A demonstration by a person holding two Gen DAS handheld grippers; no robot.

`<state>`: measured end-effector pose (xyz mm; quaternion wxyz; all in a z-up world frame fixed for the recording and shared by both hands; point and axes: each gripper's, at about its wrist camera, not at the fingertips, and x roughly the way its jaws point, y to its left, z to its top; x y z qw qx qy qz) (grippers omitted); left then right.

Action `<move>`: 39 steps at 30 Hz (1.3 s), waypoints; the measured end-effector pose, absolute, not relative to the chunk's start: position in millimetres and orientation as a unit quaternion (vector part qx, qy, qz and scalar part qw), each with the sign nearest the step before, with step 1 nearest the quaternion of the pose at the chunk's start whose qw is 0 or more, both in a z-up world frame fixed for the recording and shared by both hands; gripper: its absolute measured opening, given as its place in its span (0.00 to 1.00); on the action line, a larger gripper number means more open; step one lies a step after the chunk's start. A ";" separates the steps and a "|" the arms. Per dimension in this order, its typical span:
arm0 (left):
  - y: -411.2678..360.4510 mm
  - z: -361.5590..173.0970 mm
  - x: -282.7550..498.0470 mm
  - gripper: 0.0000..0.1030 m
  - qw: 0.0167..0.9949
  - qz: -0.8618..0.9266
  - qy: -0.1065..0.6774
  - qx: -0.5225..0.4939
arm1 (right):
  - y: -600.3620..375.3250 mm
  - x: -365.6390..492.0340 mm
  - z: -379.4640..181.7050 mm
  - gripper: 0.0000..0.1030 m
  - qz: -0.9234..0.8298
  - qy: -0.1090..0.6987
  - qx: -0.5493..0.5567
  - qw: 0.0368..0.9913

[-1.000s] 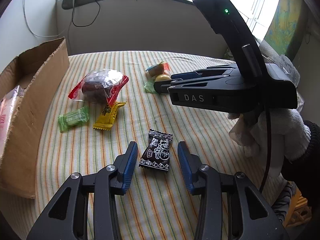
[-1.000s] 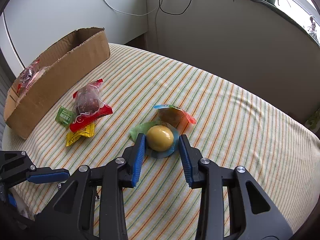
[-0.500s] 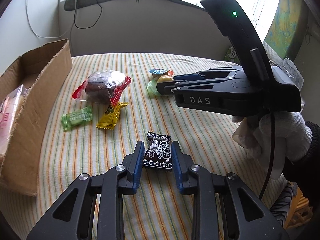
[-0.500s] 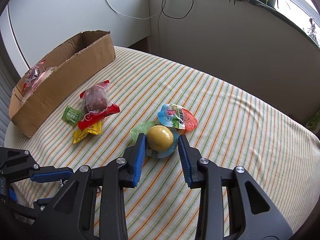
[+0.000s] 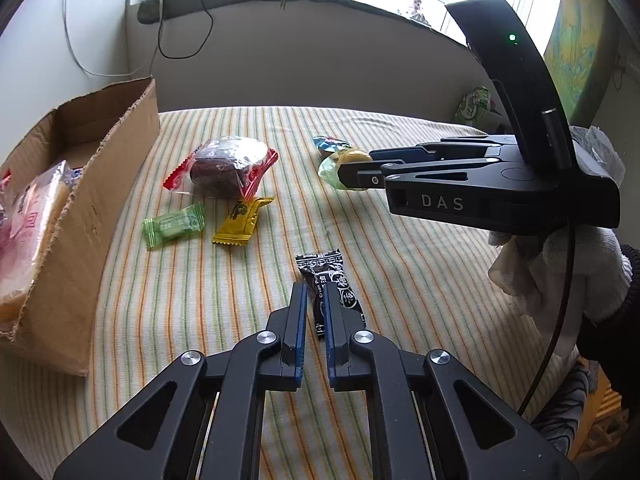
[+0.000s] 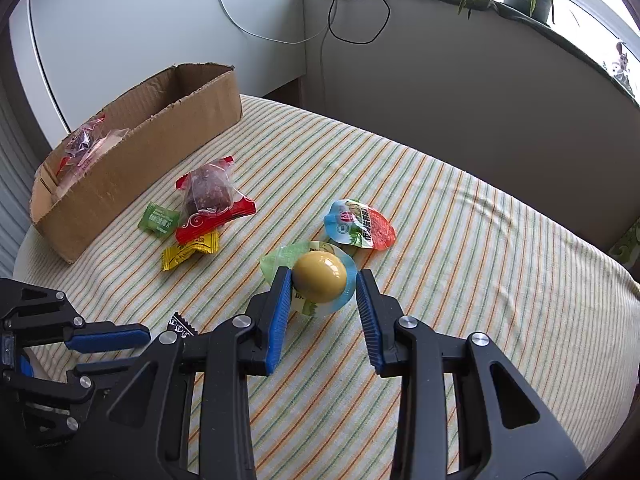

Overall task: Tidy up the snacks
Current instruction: 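Grasp the yellow ball candy with the right tool while the left tool grasps the black-wrapped candy, then carry the yellow ball candy and black-wrapped candy into the box and open both tools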

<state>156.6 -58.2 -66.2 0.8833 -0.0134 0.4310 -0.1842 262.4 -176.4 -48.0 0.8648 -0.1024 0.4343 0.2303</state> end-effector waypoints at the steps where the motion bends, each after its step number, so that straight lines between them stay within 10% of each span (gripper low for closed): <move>1: -57.1 -67.0 158.1 0.18 0.881 -0.186 0.435 -0.019 | -176.5 262.1 -47.4 0.33 0.230 0.433 -0.102 0.865; 8: -64.4 -66.8 165.0 0.37 0.879 -0.187 0.439 -0.016 | -177.6 261.6 -47.2 0.33 0.227 0.433 -0.104 0.866; 14: -80.3 -71.1 167.3 0.24 0.883 -0.174 0.435 0.031 | -178.7 261.9 -47.8 0.33 0.226 0.433 -0.101 0.867; 39: 2.4 -9.6 148.2 0.24 0.924 -0.122 0.360 -0.026 | -131.9 248.8 18.5 0.33 0.253 0.379 -0.110 0.883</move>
